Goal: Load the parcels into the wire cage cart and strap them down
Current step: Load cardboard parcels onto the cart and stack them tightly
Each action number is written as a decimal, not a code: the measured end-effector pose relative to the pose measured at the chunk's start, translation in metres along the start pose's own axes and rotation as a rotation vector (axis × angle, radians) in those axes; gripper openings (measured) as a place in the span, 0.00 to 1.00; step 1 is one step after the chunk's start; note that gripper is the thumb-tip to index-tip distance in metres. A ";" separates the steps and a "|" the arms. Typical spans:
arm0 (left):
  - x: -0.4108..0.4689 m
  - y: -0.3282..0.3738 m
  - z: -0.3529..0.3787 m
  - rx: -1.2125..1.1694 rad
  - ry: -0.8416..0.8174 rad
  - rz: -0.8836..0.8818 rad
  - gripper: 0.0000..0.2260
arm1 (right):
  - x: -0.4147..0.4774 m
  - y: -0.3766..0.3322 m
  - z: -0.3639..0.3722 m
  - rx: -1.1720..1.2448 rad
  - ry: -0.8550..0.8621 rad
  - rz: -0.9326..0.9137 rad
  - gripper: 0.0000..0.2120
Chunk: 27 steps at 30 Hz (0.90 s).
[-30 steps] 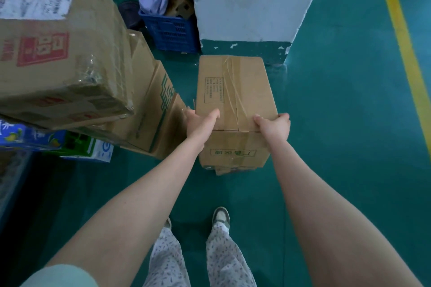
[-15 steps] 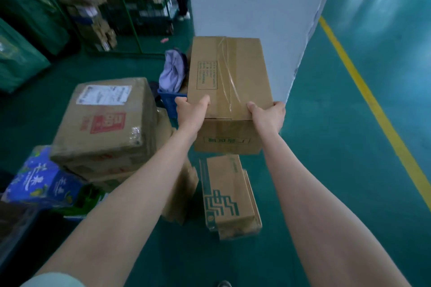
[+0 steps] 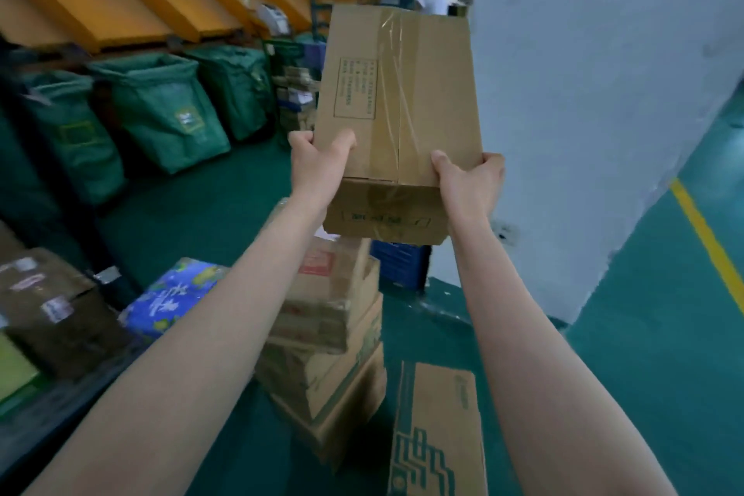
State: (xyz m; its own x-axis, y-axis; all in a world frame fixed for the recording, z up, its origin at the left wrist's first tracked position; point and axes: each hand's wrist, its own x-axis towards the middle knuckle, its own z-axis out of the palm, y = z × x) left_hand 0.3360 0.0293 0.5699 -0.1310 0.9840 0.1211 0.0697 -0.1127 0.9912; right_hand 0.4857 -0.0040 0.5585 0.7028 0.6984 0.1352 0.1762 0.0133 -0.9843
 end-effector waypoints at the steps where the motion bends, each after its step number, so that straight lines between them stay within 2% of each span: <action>1: 0.003 0.004 -0.014 -0.006 0.037 0.003 0.15 | -0.004 -0.007 0.013 0.005 -0.029 -0.018 0.30; 10: 0.010 0.019 -0.175 -0.005 0.418 0.000 0.14 | -0.087 -0.066 0.149 0.026 -0.345 -0.170 0.29; 18: -0.015 -0.020 -0.327 -0.002 0.704 -0.155 0.15 | -0.205 -0.068 0.269 -0.045 -0.651 -0.195 0.30; 23: -0.031 -0.056 -0.421 -0.034 0.805 -0.312 0.21 | -0.286 -0.059 0.341 -0.129 -0.846 -0.194 0.30; 27: -0.032 -0.076 -0.484 -0.046 0.884 -0.379 0.21 | -0.337 -0.050 0.395 -0.170 -0.941 -0.151 0.31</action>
State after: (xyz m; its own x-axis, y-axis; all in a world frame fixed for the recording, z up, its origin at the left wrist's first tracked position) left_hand -0.1440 -0.0610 0.5162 -0.8362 0.4980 -0.2298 -0.1671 0.1679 0.9715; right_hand -0.0325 0.0424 0.5173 -0.1618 0.9860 0.0401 0.3690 0.0981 -0.9242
